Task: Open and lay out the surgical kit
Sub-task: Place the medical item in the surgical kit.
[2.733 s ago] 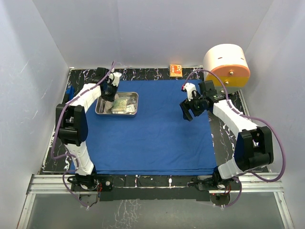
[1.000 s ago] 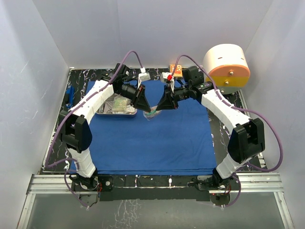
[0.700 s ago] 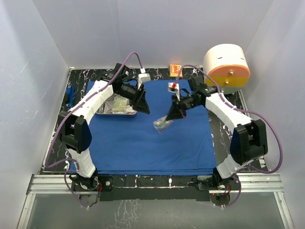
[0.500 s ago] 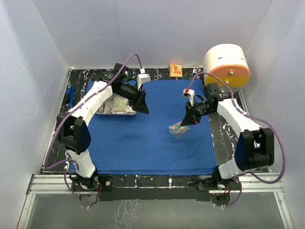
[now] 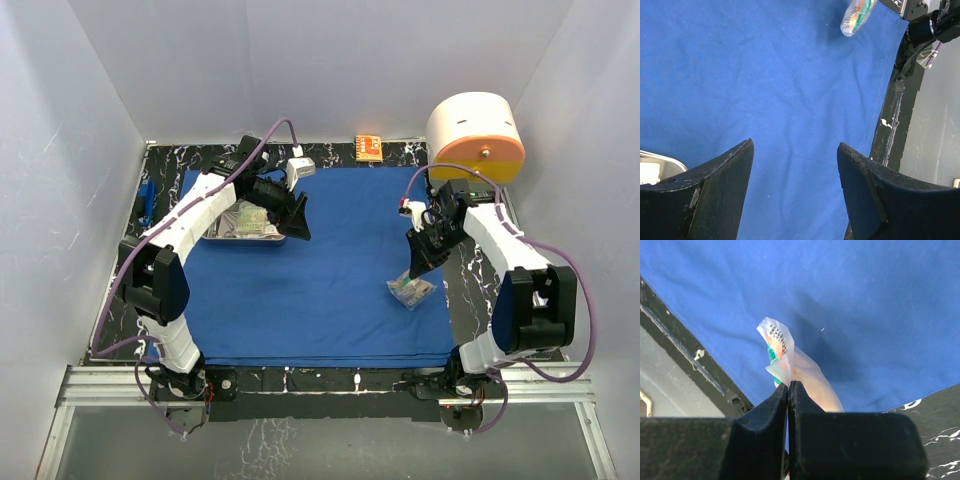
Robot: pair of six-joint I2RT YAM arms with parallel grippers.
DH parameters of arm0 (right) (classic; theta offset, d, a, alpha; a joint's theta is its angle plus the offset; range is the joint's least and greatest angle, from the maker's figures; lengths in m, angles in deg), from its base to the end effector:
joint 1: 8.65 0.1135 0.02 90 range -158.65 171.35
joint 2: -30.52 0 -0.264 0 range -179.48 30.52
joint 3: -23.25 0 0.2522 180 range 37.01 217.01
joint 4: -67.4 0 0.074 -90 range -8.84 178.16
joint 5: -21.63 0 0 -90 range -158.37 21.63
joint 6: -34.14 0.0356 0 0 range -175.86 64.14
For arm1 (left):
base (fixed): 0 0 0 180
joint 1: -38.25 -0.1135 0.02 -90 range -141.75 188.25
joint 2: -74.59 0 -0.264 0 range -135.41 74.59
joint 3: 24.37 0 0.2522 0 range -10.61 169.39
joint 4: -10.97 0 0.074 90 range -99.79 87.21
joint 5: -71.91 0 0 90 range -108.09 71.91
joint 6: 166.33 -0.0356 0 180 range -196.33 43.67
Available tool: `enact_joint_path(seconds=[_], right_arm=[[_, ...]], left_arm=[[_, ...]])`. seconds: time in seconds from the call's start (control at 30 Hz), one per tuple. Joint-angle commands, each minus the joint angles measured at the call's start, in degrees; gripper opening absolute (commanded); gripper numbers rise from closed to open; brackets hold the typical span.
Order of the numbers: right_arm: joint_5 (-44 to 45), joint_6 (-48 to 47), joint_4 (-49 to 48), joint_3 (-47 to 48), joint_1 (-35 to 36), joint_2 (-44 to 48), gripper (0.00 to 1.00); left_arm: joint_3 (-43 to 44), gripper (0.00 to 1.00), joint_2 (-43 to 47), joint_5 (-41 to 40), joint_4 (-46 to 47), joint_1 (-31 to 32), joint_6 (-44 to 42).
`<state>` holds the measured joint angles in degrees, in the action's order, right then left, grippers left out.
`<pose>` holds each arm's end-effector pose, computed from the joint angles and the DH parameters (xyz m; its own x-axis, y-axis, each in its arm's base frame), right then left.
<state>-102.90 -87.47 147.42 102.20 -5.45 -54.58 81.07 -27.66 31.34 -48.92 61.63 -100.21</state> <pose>0.2536 0.0344 0.2464 -0.8045 -0.4774 -0.3533 -0.5935 0.6695 0.4467 0.3391 -0.1761 0.3043 -0.4421 0.4780 -0.7590 0.8966 0.2603 -0.3583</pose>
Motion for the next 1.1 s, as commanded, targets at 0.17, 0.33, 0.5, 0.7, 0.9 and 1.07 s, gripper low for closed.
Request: enact_joint_path(seconds=[0.17,0.33,0.5,0.7,0.9,1.07], right_arm=[[-3.6,-5.8,8.1,1.8,-0.6,-2.9,0.00],[-2.9,-6.5,7.0,1.1,-2.0,-9.3,0.00],[-3.9,-6.1,4.7,2.5,-9.4,-15.6,0.00],[-2.6,-4.3,1.6,0.8,-13.9,-18.8,0.05],[1.9,0.8,-2.3,-0.2,-14.3,-18.4,0.14],[5.1,2.9,-2.6,-0.9,-14.3,-19.7,0.27]], left_arm=[[-0.9,0.67,4.1,-0.7,1.4,0.2,0.8],[-0.9,0.68,3.7,-1.4,1.4,0.2,0.9],[-1.0,0.68,2.7,-1.8,1.6,0.2,1.0],[-0.4,0.68,1.4,-2.1,1.5,0.2,1.1],[-0.5,0.69,0.9,-2.3,1.4,0.2,1.1],[-1.0,0.70,1.2,-2.7,1.6,0.2,0.9]])
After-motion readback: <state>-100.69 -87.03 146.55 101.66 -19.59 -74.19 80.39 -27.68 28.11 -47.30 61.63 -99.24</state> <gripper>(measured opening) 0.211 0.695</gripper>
